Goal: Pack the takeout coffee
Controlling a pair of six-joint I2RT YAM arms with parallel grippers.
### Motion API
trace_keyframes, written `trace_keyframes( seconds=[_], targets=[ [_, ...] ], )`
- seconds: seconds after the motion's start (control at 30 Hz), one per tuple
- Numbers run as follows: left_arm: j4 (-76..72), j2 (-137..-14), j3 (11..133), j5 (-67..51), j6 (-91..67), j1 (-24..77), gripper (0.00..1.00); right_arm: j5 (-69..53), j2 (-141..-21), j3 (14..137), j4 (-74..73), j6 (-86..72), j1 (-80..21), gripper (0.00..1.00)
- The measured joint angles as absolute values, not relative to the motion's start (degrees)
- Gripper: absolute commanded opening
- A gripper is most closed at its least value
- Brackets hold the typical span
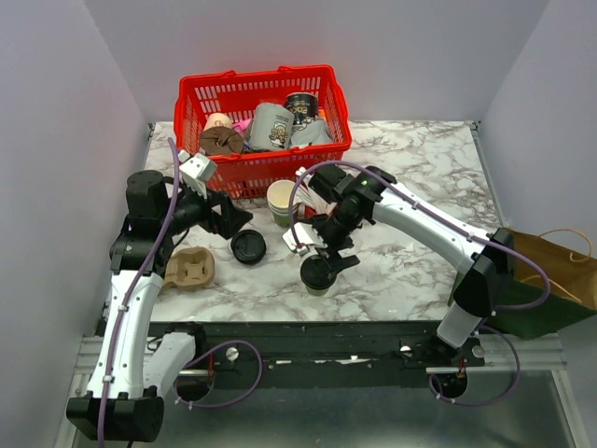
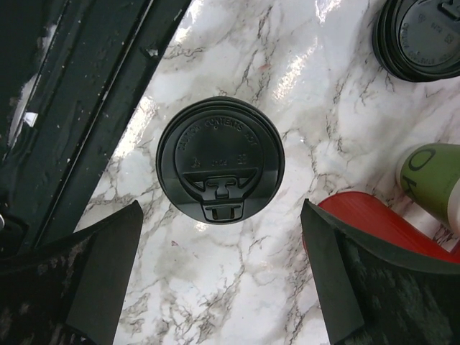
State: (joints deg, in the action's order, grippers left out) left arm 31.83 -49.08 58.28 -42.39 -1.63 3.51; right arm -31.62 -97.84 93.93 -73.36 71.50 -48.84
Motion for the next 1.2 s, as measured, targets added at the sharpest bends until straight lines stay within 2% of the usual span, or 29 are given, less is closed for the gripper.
trace_keyframes(
  seconds=[0.43,1.2],
  targets=[
    [24.95,-50.15,55.72,-41.58,-6.35,0.32,0.99,-27.09,-98.85,92.18,-69.41,70.35,-51.7,1.0],
    [24.53,-46.33,53.47,-41.56,-8.23,-2.63,0.99,-22.2,-101.1,88.31,-66.87,70.52,-55.55,1.0]
  ],
)
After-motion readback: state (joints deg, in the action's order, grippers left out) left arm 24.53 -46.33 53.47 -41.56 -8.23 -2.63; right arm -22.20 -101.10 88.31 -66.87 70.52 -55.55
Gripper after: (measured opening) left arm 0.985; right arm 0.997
